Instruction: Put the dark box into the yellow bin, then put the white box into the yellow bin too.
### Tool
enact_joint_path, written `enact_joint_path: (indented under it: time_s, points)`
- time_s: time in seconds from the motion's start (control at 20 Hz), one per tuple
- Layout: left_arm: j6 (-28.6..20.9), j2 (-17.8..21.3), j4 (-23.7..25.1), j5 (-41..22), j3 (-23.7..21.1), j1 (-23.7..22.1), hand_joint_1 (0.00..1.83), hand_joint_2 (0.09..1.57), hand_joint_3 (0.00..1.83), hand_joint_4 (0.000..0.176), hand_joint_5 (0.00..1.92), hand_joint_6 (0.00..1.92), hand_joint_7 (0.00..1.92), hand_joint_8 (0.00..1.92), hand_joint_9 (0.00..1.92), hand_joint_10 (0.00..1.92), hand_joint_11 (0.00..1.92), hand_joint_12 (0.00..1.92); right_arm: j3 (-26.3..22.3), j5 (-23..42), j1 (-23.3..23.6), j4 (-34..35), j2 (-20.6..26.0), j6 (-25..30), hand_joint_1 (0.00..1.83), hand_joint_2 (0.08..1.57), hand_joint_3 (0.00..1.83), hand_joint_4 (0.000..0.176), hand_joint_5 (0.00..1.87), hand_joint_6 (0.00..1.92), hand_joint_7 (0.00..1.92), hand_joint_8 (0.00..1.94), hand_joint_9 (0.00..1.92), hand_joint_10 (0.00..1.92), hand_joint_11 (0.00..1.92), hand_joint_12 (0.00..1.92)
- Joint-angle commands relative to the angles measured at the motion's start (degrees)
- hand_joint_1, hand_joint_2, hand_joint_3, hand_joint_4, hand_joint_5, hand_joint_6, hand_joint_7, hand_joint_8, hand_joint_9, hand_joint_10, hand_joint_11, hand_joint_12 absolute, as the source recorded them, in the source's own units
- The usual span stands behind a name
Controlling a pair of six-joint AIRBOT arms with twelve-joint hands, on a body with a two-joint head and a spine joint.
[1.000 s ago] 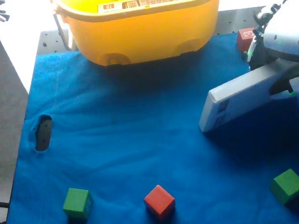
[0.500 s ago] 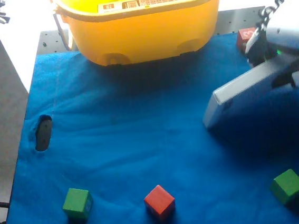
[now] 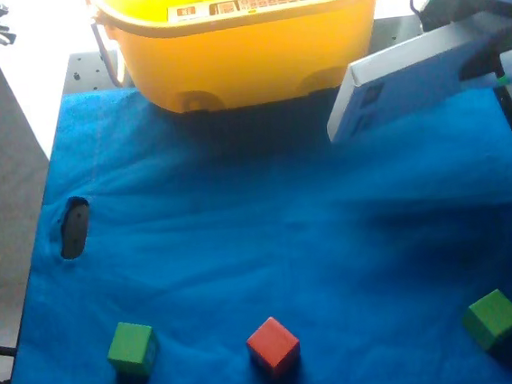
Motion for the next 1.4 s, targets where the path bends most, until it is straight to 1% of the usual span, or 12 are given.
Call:
enact_joint_path:
  time_s: [0.0,0.15,0.3,0.35,0.55,0.65,0.75,0.95,1.05,1.15,1.25,1.35]
  points:
    - [-0.32,-0.29,-3.37,-4.79,0.37,-0.22,0.96,0.86,0.0,0.028,0.48,0.0,0.41,0.0,0.25,0.0,0.0,0.48,-0.07,6.43,1.43,0.06,0.24,-0.07,1.3,1.03,0.0,0.0,1.07,0.68,1.29,0.63,1.26,0.59,0.94,1.27]
    - [-0.3,-0.98,-3.32,-4.47,1.01,0.14,0.98,0.86,0.0,0.02,0.5,0.0,0.43,0.0,0.28,0.0,0.0,0.58,-0.39,6.42,2.72,-0.38,0.79,-0.07,1.28,1.05,0.0,0.0,1.0,0.82,1.24,0.7,1.23,0.57,0.96,1.19]
    - [-0.3,-1.3,-3.33,-4.43,1.23,0.15,0.97,0.86,0.0,0.035,0.51,0.0,0.43,0.0,0.29,0.0,0.0,0.66,-0.18,6.23,4.97,-1.51,0.8,-0.07,1.27,1.06,0.0,0.0,0.97,0.87,1.22,0.72,1.22,0.54,0.87,1.21]
    - [-0.3,-1.3,-3.33,-4.35,1.23,0.17,0.97,0.85,0.0,0.034,0.52,0.0,0.44,0.0,0.29,0.0,0.0,0.64,-0.1,5.41,6.43,-2.36,0.79,-0.07,1.27,1.08,0.0,0.0,0.98,0.84,1.18,0.83,1.15,0.72,0.82,1.38]
    - [-0.33,-1.35,-3.37,-4.39,1.35,0.45,0.97,0.86,0.0,0.031,0.49,0.0,0.43,0.0,0.28,0.0,0.0,0.6,0.18,1.75,12.55,-7.11,0.79,-0.06,1.25,1.08,0.0,0.0,0.94,0.99,1.19,0.72,1.15,0.7,0.86,1.36]
    - [-0.31,-1.5,-3.37,-4.33,1.42,0.45,0.96,0.87,0.0,0.03,0.49,0.0,0.43,0.0,0.28,0.0,0.01,0.6,0.35,1.74,13.66,-7.53,0.79,-0.06,1.26,1.09,0.0,0.0,0.95,0.9,1.13,0.93,1.07,1.03,0.88,1.53]
    - [-0.31,-1.62,-3.37,-4.3,1.62,0.48,0.96,0.88,0.01,0.016,0.48,0.0,0.41,0.0,0.27,0.0,0.01,0.6,0.78,1.72,14.39,-7.55,0.79,-0.06,1.24,1.1,0.0,0.0,0.95,0.97,1.09,0.91,1.02,0.91,0.81,1.38]
    - [-0.3,-1.65,-3.37,-4.29,1.66,0.53,0.94,0.87,0.0,0.025,0.49,0.0,0.42,0.0,0.27,0.0,0.0,0.57,1.47,1.04,17.04,-8.15,0.71,-0.08,1.27,1.1,0.0,0.0,0.96,0.83,1.09,1.03,1.07,0.95,0.86,1.49]
    - [-0.3,-1.7,-3.37,-4.28,1.66,0.53,0.92,0.88,0.0,0.025,0.49,0.0,0.43,0.0,0.28,0.0,0.01,0.58,1.9,0.05,18.73,-9.18,0.37,-0.09,1.26,1.11,0.0,0.0,0.91,0.94,1.1,0.98,1.08,0.84,0.89,1.35]
    - [-0.3,-1.89,-3.37,-4.28,1.71,0.55,0.91,0.87,0.0,0.042,0.5,0.01,0.43,0.0,0.29,0.01,0.03,0.6,2.53,-0.5,20.31,-10.11,-0.17,-0.1,1.24,1.11,0.0,0.0,0.88,1.07,1.11,0.86,1.13,0.66,0.89,1.21]
    - [-0.3,-2.18,-3.37,-4.39,1.82,0.56,0.93,0.89,0.01,0.027,0.48,0.0,0.41,0.0,0.28,0.0,0.05,0.61,3.2,-0.5,21.75,-11.06,-0.87,-0.14,1.25,1.11,0.0,0.0,0.87,1.1,1.12,0.83,1.14,0.6,0.91,1.17]
    - [-0.3,-2.34,-3.37,-4.56,1.84,0.58,0.94,0.9,0.01,0.029,0.49,0.0,0.41,0.0,0.27,0.0,0.05,0.61,3.75,-0.5,22.63,-12.29,-1.6,-0.2,1.25,1.11,0.0,0.0,0.86,1.1,1.13,0.82,1.17,0.51,0.93,1.09]
